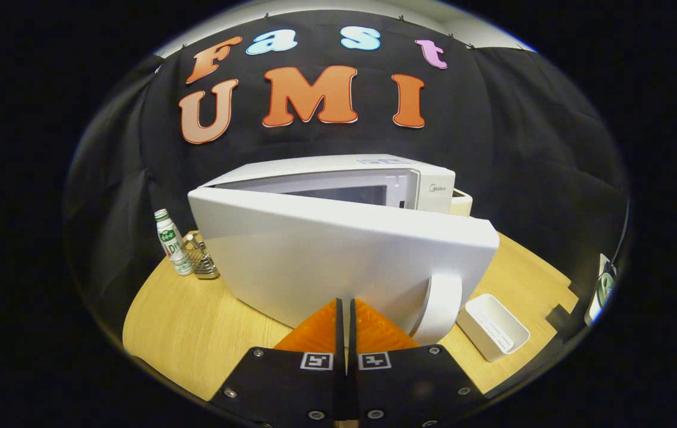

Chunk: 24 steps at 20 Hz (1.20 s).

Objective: Open the microwave, put the food inside, and close the microwave door.

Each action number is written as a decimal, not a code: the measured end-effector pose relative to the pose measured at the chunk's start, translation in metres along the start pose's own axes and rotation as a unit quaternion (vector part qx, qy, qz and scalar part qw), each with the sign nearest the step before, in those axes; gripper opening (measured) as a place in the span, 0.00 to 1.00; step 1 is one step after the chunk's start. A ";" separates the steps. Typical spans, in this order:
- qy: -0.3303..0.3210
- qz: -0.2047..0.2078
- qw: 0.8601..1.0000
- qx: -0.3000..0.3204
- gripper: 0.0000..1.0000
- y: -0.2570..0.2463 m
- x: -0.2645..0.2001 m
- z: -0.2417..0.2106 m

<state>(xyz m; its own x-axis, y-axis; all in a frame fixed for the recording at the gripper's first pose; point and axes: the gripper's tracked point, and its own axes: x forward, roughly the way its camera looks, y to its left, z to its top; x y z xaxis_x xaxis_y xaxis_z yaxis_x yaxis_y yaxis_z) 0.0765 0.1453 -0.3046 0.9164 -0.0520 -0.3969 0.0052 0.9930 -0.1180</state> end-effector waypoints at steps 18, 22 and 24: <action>-0.074 0.029 0.996 -0.048 0.01 -0.006 0.107 0.058; -0.060 0.027 0.998 -0.025 0.01 -0.011 0.115 0.058; -0.048 0.037 0.997 -0.037 0.01 -0.007 0.114 0.052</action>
<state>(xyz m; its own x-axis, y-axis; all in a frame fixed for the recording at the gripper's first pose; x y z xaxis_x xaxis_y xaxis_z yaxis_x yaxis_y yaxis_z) 0.2021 0.1381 -0.3013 0.9472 0.0354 -0.3187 -0.0906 0.9830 -0.1599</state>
